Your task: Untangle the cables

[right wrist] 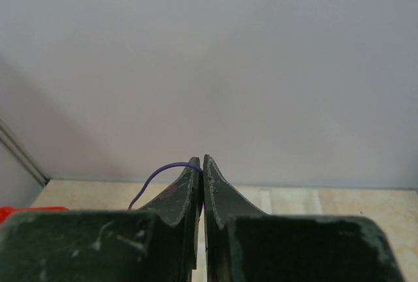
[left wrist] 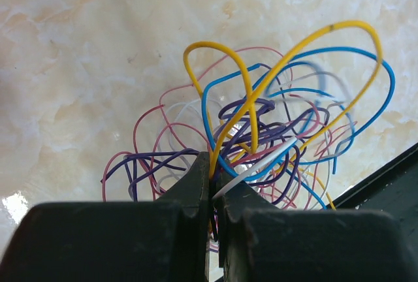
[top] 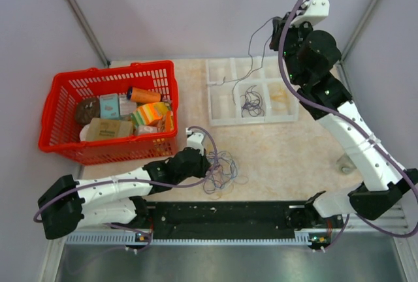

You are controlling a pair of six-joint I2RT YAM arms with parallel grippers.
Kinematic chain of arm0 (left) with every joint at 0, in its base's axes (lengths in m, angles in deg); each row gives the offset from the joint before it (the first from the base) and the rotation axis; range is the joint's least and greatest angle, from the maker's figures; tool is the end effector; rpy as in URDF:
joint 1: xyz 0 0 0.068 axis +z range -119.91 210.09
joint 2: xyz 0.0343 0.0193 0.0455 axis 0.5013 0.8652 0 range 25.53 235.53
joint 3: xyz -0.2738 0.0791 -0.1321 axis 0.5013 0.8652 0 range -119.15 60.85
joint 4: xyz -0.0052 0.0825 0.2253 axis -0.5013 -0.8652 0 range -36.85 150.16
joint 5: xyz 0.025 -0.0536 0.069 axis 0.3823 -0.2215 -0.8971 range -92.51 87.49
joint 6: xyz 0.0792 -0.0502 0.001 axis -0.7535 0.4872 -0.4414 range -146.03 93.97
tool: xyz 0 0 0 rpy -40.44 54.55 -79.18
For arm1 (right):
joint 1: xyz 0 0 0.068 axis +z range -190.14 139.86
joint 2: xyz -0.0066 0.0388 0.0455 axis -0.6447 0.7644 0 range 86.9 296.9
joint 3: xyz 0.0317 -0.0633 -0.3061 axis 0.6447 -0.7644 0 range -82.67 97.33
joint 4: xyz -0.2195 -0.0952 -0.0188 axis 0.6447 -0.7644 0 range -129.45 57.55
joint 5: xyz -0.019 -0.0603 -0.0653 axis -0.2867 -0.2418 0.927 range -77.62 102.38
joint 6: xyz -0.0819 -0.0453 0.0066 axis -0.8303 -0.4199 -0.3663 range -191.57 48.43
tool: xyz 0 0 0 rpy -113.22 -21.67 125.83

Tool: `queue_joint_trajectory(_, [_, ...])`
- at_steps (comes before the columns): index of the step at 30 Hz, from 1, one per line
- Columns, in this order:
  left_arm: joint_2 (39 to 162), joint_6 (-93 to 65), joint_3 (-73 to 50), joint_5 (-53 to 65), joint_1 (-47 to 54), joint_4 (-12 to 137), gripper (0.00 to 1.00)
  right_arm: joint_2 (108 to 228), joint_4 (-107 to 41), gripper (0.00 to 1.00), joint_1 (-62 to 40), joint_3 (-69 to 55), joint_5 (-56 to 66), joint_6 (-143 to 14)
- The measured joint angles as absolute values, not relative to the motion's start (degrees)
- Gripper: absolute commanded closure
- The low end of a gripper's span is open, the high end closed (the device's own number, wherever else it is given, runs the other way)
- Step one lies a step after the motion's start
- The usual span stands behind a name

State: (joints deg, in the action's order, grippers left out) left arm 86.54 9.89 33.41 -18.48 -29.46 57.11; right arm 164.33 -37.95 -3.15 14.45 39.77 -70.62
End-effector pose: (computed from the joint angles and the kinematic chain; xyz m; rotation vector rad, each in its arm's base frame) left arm 0.1286 -0.1729 0.2162 0.3051 2.2325 -0.6241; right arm 0.2523 0.1414 0.5805 -0.0151 1.3552 0.2421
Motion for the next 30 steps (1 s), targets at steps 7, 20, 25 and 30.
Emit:
queue_joint_trajectory(7, [86.5,9.8,33.4,-18.0,-29.5,56.0,0.98,166.3,-35.9,1.0,-5.8,14.5,37.3,-66.6])
queue_joint_trajectory(20, [86.0,9.7,33.4,-16.9,-29.5,55.8,0.98,169.4,-32.8,1.0,-10.4,11.4,35.2,-63.8])
queue_joint_trajectory(25, [84.7,9.7,33.4,-16.6,-29.5,55.7,0.98,169.8,-31.0,1.0,-10.6,9.6,35.2,-63.8])
queue_joint_trajectory(30, [82.3,9.6,33.4,-16.5,-29.5,55.2,0.97,170.6,-29.9,1.0,-10.9,8.1,35.0,-63.7])
